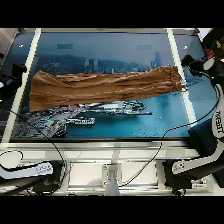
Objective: Fold the clothes and pants, and hang the long-sleeved shirts on hangers.
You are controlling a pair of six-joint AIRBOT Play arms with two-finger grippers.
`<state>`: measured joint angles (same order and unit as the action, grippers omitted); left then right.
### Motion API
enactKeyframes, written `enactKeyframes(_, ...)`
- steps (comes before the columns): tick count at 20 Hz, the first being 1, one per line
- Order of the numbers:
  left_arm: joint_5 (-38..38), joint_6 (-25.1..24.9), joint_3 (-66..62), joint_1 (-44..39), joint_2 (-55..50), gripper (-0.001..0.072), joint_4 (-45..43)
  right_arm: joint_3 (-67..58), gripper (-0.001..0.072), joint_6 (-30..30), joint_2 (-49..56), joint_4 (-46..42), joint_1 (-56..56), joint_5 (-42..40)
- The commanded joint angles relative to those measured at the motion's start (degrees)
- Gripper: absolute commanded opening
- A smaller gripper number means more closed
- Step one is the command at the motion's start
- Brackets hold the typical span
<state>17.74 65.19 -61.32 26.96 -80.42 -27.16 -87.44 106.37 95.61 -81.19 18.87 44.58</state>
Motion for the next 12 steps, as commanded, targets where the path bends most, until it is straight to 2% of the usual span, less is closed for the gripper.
enactKeyframes(1, 12.35, 0.02, 0.0, 6.54, 2.34, 0.0701, -1.4, 2.43, 0.059, 6.25, -0.46, -0.04, 5.16, 17.44)
enactKeyframes(4, 19.69, 0.02, 0.13, 9.55, 1.4, 0.0701, -4.39, 6.8, 0.0591, 7.1, -0.39, 3.26, 4.92, 17.03)
enactKeyframes(5, 21.2, 0.07, 0.15, 9.68, 0.9, 0.0701, -5.77, 8.35, 0.0592, 7.13, -0.22, 5.33, 4.26, 14.62)
enactKeyframes(7, 23.26, 0.09, 0.2, 9.66, -0.28, 0.0701, -6.47, 10.88, 0.0689, 10.1, 0.26, 7.65, 2.67, 9.44)
enactKeyframes(9, 24.13, 0.09, 0.2, 9.46, -1.29, 0.0701, -6.47, 13.22, 0.0691, 14.73, 0.5, 8.31, 1.05, 3.23)
enactKeyframes(12, 24.15, 0.04, 0.2, 9.44, -2.12, 0.0701, -6.49, 13.92, 0.069, 15.61, 0.9, 8.59, -0.72, -4.85)
